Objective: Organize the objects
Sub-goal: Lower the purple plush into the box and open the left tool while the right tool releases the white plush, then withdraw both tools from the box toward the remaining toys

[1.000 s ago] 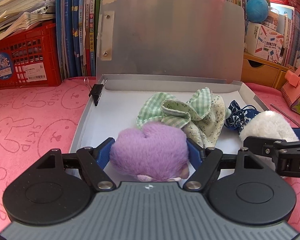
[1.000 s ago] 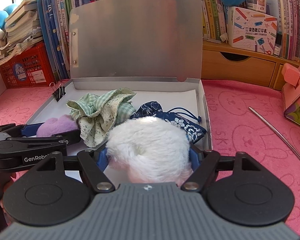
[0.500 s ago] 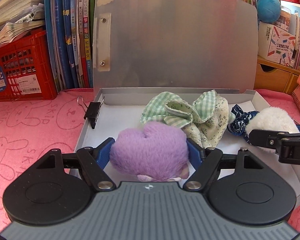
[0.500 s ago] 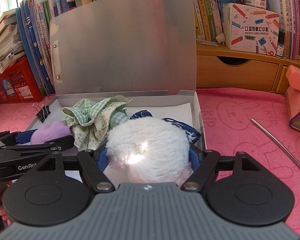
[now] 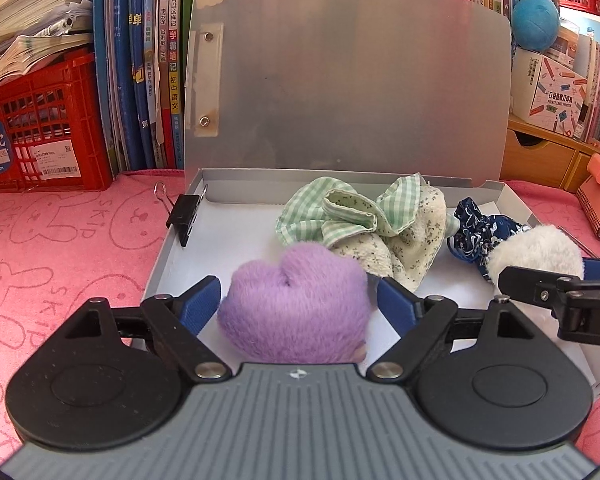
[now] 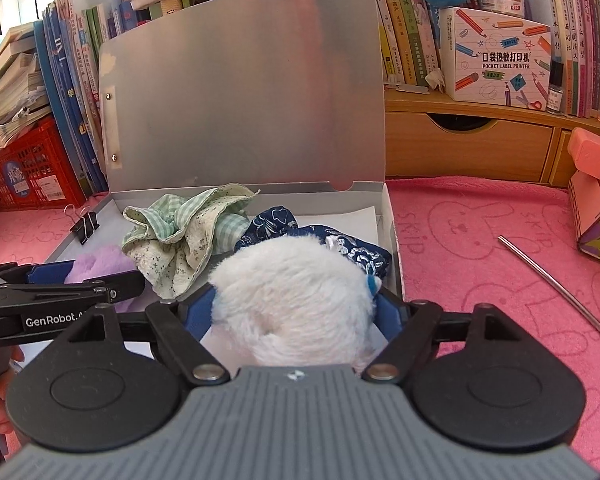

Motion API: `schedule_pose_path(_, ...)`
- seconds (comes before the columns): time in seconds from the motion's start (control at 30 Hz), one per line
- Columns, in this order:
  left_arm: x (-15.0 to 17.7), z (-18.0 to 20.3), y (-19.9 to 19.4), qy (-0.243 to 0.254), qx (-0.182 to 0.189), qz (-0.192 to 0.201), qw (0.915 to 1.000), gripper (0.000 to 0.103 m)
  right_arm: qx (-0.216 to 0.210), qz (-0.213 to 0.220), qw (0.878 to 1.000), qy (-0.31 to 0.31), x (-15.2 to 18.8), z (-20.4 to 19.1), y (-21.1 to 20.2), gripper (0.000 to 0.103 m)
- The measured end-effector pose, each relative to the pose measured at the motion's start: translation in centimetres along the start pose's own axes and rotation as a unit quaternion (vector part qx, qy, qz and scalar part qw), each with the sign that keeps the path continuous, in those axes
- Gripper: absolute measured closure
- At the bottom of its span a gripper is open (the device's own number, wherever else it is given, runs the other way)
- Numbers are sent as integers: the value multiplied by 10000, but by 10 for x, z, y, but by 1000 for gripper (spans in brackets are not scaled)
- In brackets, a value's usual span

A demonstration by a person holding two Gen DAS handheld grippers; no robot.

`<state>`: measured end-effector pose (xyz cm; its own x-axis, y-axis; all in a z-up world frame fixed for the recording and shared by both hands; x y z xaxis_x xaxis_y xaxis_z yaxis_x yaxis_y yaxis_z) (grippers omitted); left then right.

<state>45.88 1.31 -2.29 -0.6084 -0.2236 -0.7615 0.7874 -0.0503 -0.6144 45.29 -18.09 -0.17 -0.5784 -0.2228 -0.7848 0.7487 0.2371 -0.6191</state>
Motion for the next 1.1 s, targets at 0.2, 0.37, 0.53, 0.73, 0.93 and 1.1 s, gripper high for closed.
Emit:
schedule_pose_path(0.2,6,2,-16,22,38,35,10000,12,94,-57,9999,-118,8,-1,-14,16)
schedule_pose_path(0.37,8,2,-33,35,70,92,9999,12,141,-78,9997,-161,13,-3,-30,16)
schedule_pose_path(0.53,13,3,-57,7,150,145,9998,11,213,-66,9995,-229,17,-6,-49,16)
schedule_pose_path(0.73,22,9,-88,64,337,231,9991,11,213,-2,9993,-304,26,-8,-75,16)
schedule_pose_path(0.93,33,17,-121,95,613,299,9976,11,219,66,9995,-231,37,-6,-100,16)
schedule_pose_path(1.1,48,24,-145,254,774,311,9962,11,206,125,9995,-196,49,-6,-119,16)
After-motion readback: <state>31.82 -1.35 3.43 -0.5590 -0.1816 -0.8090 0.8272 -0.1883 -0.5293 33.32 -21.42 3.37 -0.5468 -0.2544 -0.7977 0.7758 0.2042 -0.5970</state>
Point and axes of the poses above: each gripper's, at about its wrist camera, not at the fingertips, and y roughly the way its jaws point, z to its right, x to its underside, the point moved 9 cm from there along y, roughly the way its jaws point, and after that the axes turned 11 degrees about -y, right-handed, at the moved point
